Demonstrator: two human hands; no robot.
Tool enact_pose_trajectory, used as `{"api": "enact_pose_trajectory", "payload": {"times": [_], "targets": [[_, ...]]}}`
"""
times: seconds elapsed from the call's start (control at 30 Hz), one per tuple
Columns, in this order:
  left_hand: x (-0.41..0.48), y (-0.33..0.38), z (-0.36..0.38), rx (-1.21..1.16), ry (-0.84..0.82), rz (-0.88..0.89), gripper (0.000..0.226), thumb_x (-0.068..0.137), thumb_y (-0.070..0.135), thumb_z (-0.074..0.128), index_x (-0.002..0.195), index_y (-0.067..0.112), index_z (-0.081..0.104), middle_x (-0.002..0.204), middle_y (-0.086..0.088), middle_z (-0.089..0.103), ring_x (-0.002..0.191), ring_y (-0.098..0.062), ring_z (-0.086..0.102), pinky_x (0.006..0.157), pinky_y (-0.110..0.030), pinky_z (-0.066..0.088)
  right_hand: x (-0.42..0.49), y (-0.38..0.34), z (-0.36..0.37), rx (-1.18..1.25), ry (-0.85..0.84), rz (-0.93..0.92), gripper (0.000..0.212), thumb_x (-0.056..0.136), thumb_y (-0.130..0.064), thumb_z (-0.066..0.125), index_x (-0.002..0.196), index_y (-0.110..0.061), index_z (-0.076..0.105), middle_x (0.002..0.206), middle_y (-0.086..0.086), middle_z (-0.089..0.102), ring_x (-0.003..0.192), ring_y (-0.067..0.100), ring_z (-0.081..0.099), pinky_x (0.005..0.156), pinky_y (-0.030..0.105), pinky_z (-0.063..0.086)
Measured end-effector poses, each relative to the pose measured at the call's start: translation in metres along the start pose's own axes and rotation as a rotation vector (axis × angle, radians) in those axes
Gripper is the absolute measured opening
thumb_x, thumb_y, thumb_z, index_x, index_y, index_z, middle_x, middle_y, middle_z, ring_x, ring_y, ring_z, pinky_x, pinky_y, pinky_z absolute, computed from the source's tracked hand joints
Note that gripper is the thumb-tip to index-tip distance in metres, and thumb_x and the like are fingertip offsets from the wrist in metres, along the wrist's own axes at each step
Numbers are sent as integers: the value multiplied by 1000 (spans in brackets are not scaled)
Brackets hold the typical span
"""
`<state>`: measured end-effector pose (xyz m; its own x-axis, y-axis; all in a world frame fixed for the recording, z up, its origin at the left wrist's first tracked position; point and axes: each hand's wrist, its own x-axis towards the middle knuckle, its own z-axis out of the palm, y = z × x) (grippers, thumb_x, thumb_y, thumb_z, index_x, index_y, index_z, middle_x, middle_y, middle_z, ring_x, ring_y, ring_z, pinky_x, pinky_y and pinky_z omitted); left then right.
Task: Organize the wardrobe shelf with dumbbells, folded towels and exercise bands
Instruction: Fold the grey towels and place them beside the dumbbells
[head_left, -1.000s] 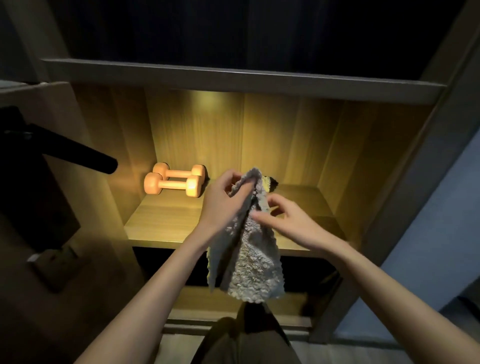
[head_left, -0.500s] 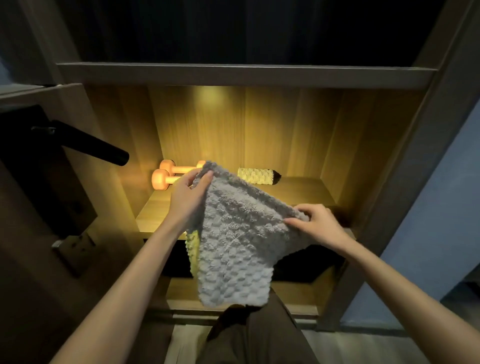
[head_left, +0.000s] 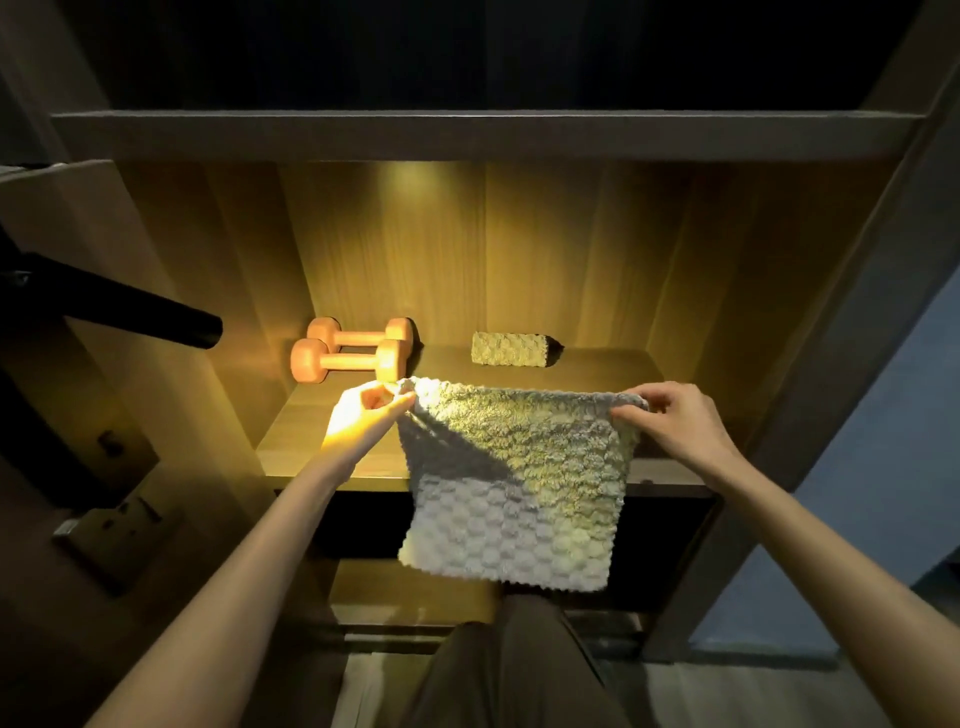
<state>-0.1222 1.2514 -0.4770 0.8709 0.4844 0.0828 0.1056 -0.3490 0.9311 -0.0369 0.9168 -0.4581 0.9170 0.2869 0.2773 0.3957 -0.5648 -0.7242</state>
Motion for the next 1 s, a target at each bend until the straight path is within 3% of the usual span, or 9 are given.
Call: {"api": "enact_pose_trajectory", "payload": {"times": [0.07,0.13,0.23,0.33,0.5,0.63,0.8,0.9,1.0], "targets": [[17,1,6,41,15,5,22,85,36,70,76,16,66,76,7,64,70,-2,55,65,-24,40,18,5,6,8,3,40,9,87,-28,69,93,-26,74,62,-10,65,52,7,52,47,23,41],[33,7,13,28,32,-19,28,85,39,68,82,11,64,72,2,63,57,-3,54,52,-18,40,40,9,12,94,-15,107,11,93,-23,62,96,-19,71,58,-5,66,42,6,51,41,18,41],[58,15,28,-67,21,-72,21,90,34,64,87,13,61,74,-1,69,46,-4,61,42,-14,44,73,13,21,323,-78,309,16,98,-9,51,112,-11,58,81,7,72,63,17,67,57,29,57],[78,17,42,-128,17,-71,19,94,28,59,92,10,64,85,-8,71,62,-18,67,53,-24,52,103,26,32,342,-89,348,30,95,5,47,123,-6,52,105,16,68,89,26,67,81,40,57],[108,9,59,-196,4,-73,18,97,16,54,100,-1,58,98,-15,69,72,-18,67,62,-32,56,136,44,51,215,-24,351,22,95,-14,56,117,-9,60,116,14,66,103,30,64,92,46,53],[120,-4,69,-216,-28,-129,25,98,13,52,112,-7,54,101,-15,66,71,-10,66,62,-22,54,144,59,61,223,-16,359,18,92,-14,60,109,-13,66,111,7,66,107,27,61,97,47,49],[121,-18,77,-289,-20,-113,7,96,2,51,102,2,54,92,-10,57,83,-18,53,74,-25,49,141,71,72,297,12,363,18,94,-11,56,97,-26,66,104,-5,62,108,24,59,97,41,50],[115,-25,76,-407,-66,-189,16,96,-5,45,100,5,57,91,-7,61,84,-15,61,82,-26,54,132,74,75,353,-6,442,22,96,-9,53,95,-26,68,117,1,60,112,23,57,99,41,48],[100,-33,70,-630,-94,-291,26,98,0,34,98,0,60,90,-10,68,80,-19,67,82,-31,57,109,71,69,490,-59,510,28,100,-10,44,92,-25,67,113,5,61,102,18,62,95,32,49]]}}
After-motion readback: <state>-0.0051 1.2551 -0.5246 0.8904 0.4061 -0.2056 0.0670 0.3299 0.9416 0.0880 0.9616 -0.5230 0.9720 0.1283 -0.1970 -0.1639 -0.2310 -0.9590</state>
